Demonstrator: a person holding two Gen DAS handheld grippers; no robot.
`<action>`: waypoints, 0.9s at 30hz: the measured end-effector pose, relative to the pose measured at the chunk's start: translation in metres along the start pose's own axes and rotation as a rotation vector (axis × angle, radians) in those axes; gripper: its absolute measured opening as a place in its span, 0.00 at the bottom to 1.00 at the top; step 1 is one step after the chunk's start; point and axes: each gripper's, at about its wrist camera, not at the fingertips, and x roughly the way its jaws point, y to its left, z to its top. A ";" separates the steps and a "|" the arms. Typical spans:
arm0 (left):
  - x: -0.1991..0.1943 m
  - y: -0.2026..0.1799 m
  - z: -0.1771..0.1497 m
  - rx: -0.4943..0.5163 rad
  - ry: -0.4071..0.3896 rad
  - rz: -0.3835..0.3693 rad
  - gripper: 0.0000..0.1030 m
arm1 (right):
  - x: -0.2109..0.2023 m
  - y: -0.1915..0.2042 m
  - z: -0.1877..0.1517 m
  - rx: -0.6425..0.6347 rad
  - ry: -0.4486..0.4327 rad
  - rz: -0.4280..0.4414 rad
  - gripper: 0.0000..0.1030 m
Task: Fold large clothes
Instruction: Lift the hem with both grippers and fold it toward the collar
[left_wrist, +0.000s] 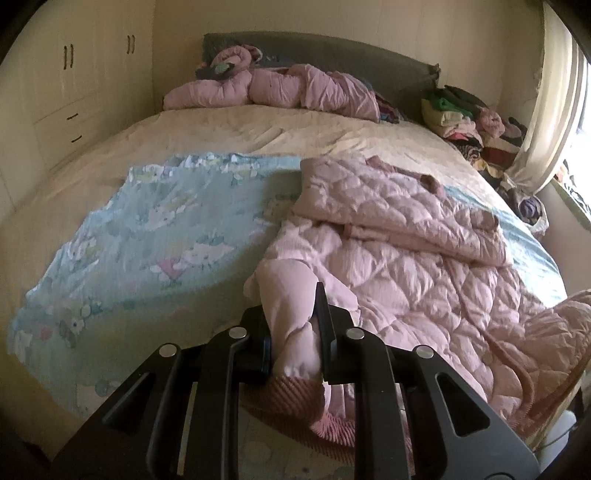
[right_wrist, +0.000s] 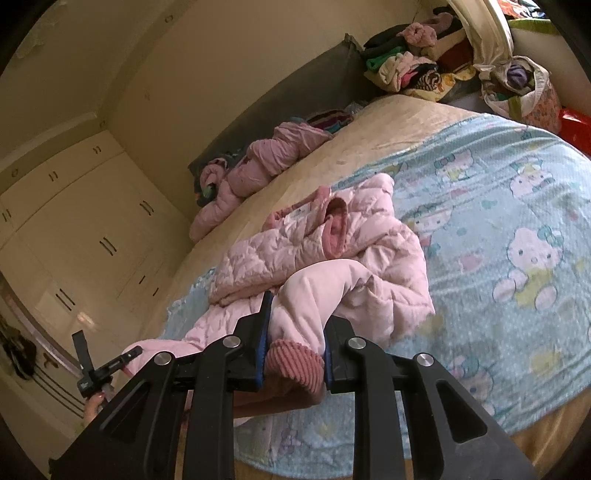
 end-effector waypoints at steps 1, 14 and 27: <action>0.001 -0.001 0.004 -0.001 -0.004 0.002 0.11 | 0.002 0.000 0.004 -0.004 -0.006 -0.005 0.20; 0.018 -0.011 0.047 -0.018 -0.059 0.033 0.12 | 0.035 -0.005 0.050 -0.007 -0.045 -0.019 0.20; 0.045 -0.014 0.088 -0.118 -0.121 0.053 0.13 | 0.078 -0.011 0.102 0.004 -0.086 -0.061 0.20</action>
